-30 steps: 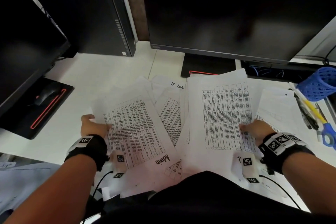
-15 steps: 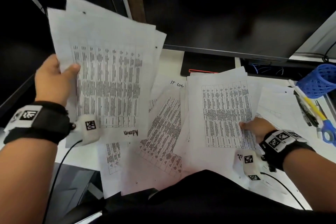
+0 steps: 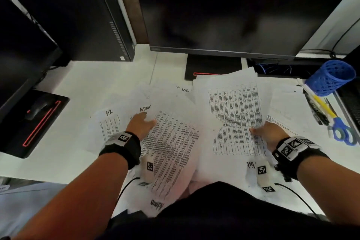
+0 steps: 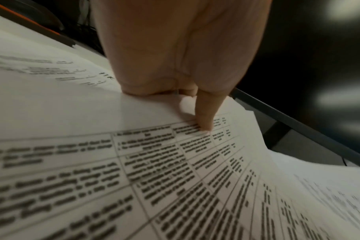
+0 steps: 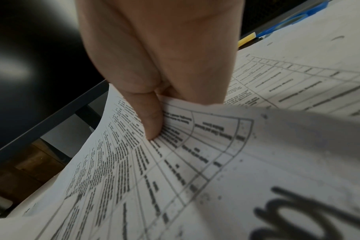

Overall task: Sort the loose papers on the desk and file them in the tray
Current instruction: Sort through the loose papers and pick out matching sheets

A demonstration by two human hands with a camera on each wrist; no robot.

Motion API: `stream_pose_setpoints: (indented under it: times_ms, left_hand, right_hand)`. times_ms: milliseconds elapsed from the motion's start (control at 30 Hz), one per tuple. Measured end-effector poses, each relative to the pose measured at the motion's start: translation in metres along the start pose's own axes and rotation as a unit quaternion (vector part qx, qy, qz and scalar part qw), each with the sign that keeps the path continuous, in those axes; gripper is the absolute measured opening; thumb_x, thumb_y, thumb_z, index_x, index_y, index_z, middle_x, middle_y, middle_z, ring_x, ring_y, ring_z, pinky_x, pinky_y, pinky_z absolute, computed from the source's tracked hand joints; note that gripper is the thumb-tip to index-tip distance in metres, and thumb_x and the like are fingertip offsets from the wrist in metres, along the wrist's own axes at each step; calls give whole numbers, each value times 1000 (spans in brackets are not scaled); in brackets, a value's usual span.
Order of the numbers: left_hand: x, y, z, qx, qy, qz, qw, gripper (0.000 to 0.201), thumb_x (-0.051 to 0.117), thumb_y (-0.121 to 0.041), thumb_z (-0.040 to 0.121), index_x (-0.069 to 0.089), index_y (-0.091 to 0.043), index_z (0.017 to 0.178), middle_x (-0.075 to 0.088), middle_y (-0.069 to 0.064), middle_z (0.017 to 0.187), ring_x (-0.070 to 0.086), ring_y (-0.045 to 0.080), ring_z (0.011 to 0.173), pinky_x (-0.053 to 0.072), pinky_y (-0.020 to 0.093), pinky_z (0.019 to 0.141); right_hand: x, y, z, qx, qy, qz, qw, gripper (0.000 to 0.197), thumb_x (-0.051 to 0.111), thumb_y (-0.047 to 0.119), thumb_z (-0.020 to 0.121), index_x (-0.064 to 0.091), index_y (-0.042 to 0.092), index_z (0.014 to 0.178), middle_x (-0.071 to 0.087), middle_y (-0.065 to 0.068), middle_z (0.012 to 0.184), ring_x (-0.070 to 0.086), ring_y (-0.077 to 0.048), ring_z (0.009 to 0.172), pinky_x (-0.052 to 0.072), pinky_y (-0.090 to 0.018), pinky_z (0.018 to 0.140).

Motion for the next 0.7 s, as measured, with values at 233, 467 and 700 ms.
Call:
stream_pose_setpoints:
  times_ms: [233, 467, 700]
  left_hand:
    - [11, -3, -6, 33, 5, -64, 997, 60, 74, -15, 80, 39, -21, 128, 56, 9, 127, 57, 24, 97, 43, 30, 82]
    - [-49, -8, -13, 64, -97, -40, 992, 57, 66, -29, 88, 48, -7, 137, 51, 8, 139, 51, 25, 122, 41, 33, 98]
    - [-129, -43, -54, 199, -219, -137, 945, 22, 59, -12, 92, 62, -9, 114, 64, -7, 99, 58, 7, 84, 39, 4, 67]
  right_hand:
    - [-1, -3, 0, 5, -20, 26, 999, 48, 67, 27, 84, 54, 3, 124, 59, -14, 127, 54, -35, 118, 40, -47, 104]
    - [-5, -5, 1, 19, 3, 67, 998, 91, 80, 34, 69, 36, -1, 140, 41, -19, 145, 39, -37, 133, 32, -47, 111]
    - [-17, 4, -3, 13, -8, 53, 998, 77, 71, 25, 82, 32, -7, 140, 39, -19, 146, 38, -36, 133, 32, -40, 110]
Point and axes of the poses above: each hand's wrist, its own z-axis towards the middle knuckle, its own x-axis out of the palm, y = z × x, the point moved 6 cm from there along z, towards the middle knuckle
